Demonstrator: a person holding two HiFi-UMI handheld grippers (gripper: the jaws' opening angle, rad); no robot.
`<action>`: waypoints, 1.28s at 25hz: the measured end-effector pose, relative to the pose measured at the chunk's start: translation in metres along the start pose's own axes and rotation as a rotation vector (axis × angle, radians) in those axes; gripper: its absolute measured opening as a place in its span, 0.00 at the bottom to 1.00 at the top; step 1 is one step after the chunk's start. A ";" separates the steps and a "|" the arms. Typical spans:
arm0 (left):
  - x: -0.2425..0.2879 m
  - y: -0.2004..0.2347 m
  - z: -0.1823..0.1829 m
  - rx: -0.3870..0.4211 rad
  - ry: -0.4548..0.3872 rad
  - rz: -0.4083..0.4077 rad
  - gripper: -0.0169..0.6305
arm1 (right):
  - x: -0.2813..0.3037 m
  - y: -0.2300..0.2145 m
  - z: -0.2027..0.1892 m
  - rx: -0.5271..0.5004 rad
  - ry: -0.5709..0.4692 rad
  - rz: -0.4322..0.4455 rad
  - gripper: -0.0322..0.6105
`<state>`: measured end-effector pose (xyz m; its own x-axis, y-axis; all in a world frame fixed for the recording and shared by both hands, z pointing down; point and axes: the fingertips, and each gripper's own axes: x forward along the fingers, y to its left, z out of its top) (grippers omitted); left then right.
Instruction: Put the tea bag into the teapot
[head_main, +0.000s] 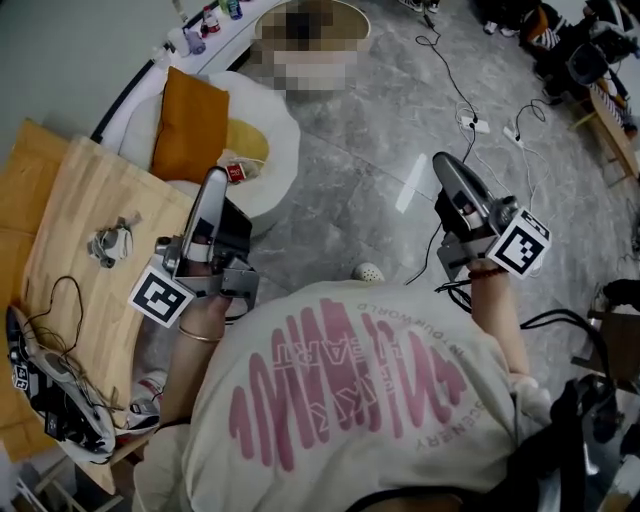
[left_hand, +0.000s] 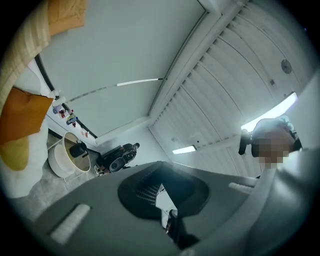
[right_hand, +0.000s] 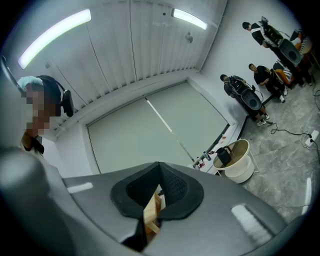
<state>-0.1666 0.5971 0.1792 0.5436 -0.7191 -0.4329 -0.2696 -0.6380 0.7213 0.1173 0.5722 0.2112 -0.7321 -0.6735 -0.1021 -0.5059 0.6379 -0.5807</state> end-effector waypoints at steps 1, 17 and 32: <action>-0.002 0.001 0.002 0.004 0.000 -0.003 0.05 | 0.002 0.001 -0.003 0.000 -0.005 0.001 0.06; 0.032 0.057 0.015 -0.037 -0.023 0.027 0.05 | 0.047 -0.047 -0.003 0.032 0.046 -0.033 0.06; 0.157 0.120 0.044 -0.014 -0.150 0.053 0.05 | 0.121 -0.165 0.087 0.029 0.055 0.016 0.06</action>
<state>-0.1482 0.3955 0.1738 0.4040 -0.7852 -0.4694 -0.2827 -0.5951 0.7523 0.1525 0.3528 0.2243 -0.7642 -0.6414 -0.0676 -0.4811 0.6367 -0.6026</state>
